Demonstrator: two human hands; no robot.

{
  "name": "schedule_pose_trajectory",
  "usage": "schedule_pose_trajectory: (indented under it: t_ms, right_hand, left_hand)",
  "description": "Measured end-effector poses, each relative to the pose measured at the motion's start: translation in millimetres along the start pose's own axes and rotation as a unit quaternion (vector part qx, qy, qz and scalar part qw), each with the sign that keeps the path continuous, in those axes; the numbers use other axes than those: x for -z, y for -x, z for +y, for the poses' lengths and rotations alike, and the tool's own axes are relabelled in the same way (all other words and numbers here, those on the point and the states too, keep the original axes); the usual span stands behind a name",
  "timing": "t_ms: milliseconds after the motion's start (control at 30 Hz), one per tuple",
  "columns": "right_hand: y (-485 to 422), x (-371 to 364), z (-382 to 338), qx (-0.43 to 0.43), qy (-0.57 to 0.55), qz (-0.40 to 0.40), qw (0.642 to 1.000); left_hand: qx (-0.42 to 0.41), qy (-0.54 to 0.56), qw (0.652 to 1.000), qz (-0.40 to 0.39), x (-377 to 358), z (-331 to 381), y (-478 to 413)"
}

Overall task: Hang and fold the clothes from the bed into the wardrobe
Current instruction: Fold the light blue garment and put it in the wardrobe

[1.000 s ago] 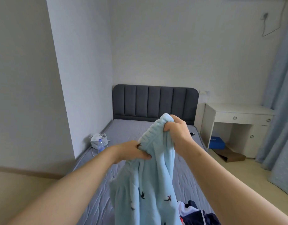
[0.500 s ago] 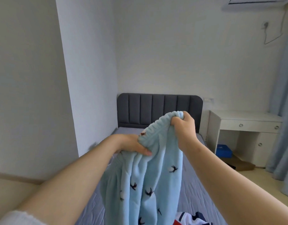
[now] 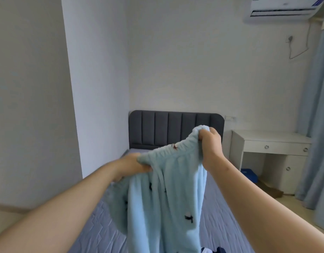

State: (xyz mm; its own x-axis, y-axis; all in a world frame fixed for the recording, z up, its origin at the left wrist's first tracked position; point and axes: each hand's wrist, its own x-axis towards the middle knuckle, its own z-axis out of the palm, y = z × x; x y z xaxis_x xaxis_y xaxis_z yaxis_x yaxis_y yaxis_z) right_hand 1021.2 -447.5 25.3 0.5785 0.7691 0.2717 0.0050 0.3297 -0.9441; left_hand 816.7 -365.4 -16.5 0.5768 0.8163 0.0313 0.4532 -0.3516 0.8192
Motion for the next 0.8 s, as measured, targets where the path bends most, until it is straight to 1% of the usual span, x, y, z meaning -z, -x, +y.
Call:
schedule_pose_trajectory:
  t_ms: [67, 100, 133, 200, 233, 267, 300, 367, 400, 433, 500, 567, 633, 667, 700, 733, 767, 800]
  right_hand:
    - [4.7, -2.6, 2.4, 0.004, 0.018, -0.076, 0.997]
    - [6.6, -5.5, 5.4, -0.001, 0.033, -0.131, 0.991]
    - [9.2, -9.8, 8.8, -0.024, 0.053, -0.190, 0.980]
    - [17.9, -19.0, 12.3, -0.079, 0.107, -0.288, 0.948]
    - [21.3, -22.3, 12.8, -0.089, 0.130, -0.313, 0.937]
    - [22.5, -24.3, 11.6, -0.086, 0.147, -0.308, 0.936]
    - [23.3, -25.2, 8.0, -0.075, 0.152, -0.283, 0.944]
    - [14.6, -22.2, 5.7, -0.045, 0.134, -0.207, 0.968]
    - [10.4, -19.9, 2.6, -0.036, 0.107, -0.175, 0.978]
    - [8.2, -18.3, -2.3, -0.031, 0.084, -0.149, 0.985]
    - [2.1, -18.2, -11.4, -0.024, 0.048, -0.120, 0.991]
    - [-1.4, -22.5, -25.2, -0.015, 0.022, -0.105, 0.994]
    - [-6.5, -26.5, -42.0, -0.015, -0.024, -0.094, 0.995]
    - [-9.8, -27.0, -52.1, -0.018, -0.053, -0.090, 0.994]
    - [-14.0, -26.9, -62.4, -0.019, -0.081, -0.090, 0.992]
    - [-18.5, -26.2, -72.6, -0.014, -0.106, -0.096, 0.990]
    - [-23.0, -25.1, -82.1, -0.005, -0.125, -0.105, 0.987]
    - [-26.2, -25.2, -90.4, 0.007, -0.144, -0.114, 0.983]
  left_hand:
    - [0.011, 0.035, 0.996, 0.078, 10.1, 27.6, -3.7]
    - [0.019, 0.059, 0.992, 0.106, 13.4, 42.5, -5.0]
    - [0.024, 0.069, 0.990, 0.124, 15.9, 56.7, -5.8]
    - [-0.008, 0.070, 0.989, 0.127, 17.7, 79.6, -8.2]
    - [-0.040, 0.069, 0.990, 0.115, 17.3, 88.0, -8.9]
    - [-0.069, 0.073, 0.990, 0.103, 17.0, 94.5, -7.9]
    - [-0.089, 0.083, 0.989, 0.089, 18.4, 97.9, -7.2]
    - [-0.099, 0.098, 0.989, 0.054, 25.1, 98.4, -3.4]
    - [-0.096, 0.084, 0.991, 0.034, 30.1, 96.6, -1.5]
    - [-0.088, 0.045, 0.995, 0.015, 35.9, 94.1, -0.1]
    - [-0.047, -0.061, 0.997, -0.010, 46.2, 90.1, 2.6]
    - [-0.004, -0.133, 0.991, 0.000, 56.5, 91.6, 4.1]
    - [0.007, -0.180, 0.982, 0.063, 73.5, 97.7, 4.7]
    - [0.001, -0.182, 0.978, 0.101, 83.3, 100.9, 5.3]
    - [-0.008, -0.154, 0.979, 0.134, 93.7, 102.8, 6.4]
    - [-0.021, -0.096, 0.983, 0.152, 102.7, 103.9, 8.3]
    - [-0.050, -0.006, 0.987, 0.154, 109.2, 104.5, 9.9]
    - [-0.096, 0.107, 0.980, 0.137, 112.4, 104.8, 11.6]
